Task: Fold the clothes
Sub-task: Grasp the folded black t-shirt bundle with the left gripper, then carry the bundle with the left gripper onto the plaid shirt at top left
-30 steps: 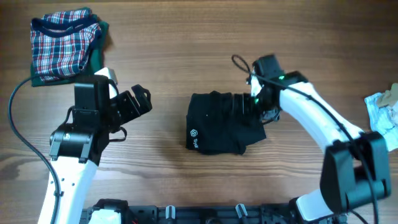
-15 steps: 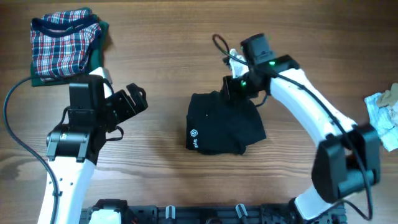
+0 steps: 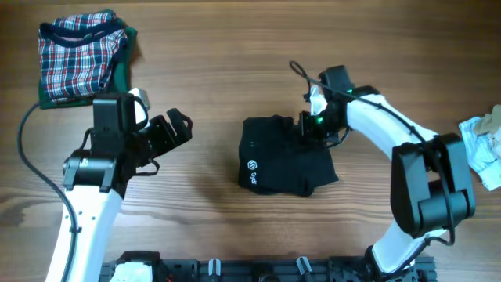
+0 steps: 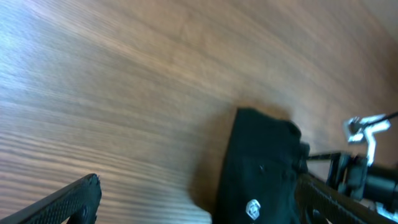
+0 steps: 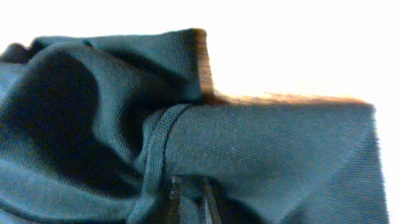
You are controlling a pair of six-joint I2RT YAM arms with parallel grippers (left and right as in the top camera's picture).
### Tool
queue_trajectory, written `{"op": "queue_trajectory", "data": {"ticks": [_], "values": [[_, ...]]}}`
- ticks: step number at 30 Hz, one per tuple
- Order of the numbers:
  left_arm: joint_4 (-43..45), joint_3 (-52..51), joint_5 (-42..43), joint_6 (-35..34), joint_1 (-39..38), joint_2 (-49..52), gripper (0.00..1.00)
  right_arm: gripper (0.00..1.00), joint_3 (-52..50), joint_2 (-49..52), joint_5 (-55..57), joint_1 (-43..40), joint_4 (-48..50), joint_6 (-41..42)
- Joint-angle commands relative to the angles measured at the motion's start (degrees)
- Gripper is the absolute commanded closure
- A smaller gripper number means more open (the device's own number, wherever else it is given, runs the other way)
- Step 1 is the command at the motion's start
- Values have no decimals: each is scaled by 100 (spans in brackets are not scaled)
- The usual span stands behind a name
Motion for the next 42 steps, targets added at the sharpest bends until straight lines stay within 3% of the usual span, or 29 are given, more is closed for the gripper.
{"op": "queue_trajectory", "data": {"ticks": [1,3,4,6,10,14,18,26,27,28,29,31,36,42], "values": [[-127,7,1198,474,42,254,0,52,870,-422,-302,-173,-767,-662],[-262,4,1617,656,42,398,0,20,1270,-664,-341,-173,-1303,-872],[-413,4,1886,876,28,564,0,10,1467,-879,-365,-173,-1576,-960],[-595,-9,2229,1342,-96,957,0,1,1633,-1228,-365,-201,-1814,-1051],[-297,-227,2776,1899,-509,1862,0,0,1676,-1657,-365,-382,-2024,-1062],[1117,-339,2885,1875,-962,3187,0,0,1676,-1847,-581,-621,-2264,-1215],[1969,-339,3064,1847,-1202,4092,0,0,1683,-1858,-730,-793,-2404,-1399],[3069,-339,3805,1768,-1810,4527,0,0,1683,-1860,-730,-1069,-2424,-1397],[3165,-339,3805,1652,-1928,4527,5,0,1683,-1860,-732,-1095,-2424,-1397],[3340,-339,3803,1429,-2046,4527,23,0,1683,-1860,-732,-1119,-2426,-1399],[3600,-339,3803,1123,-2157,4527,58,0,1683,-1860,-732,-1139,-2435,-1399],[4046,-339,3797,684,-2277,4527,93,0,1683,-1860,-730,-1147,-2470,-1399],[4892,-339,3801,-254,-2131,4524,96,0,1683,-1860,-726,-1147,-2511,-1405],[6293,-339,3803,-1908,-1231,4513,96,0,1681,-1860,-715,-1298,-2531,-1403]]}}
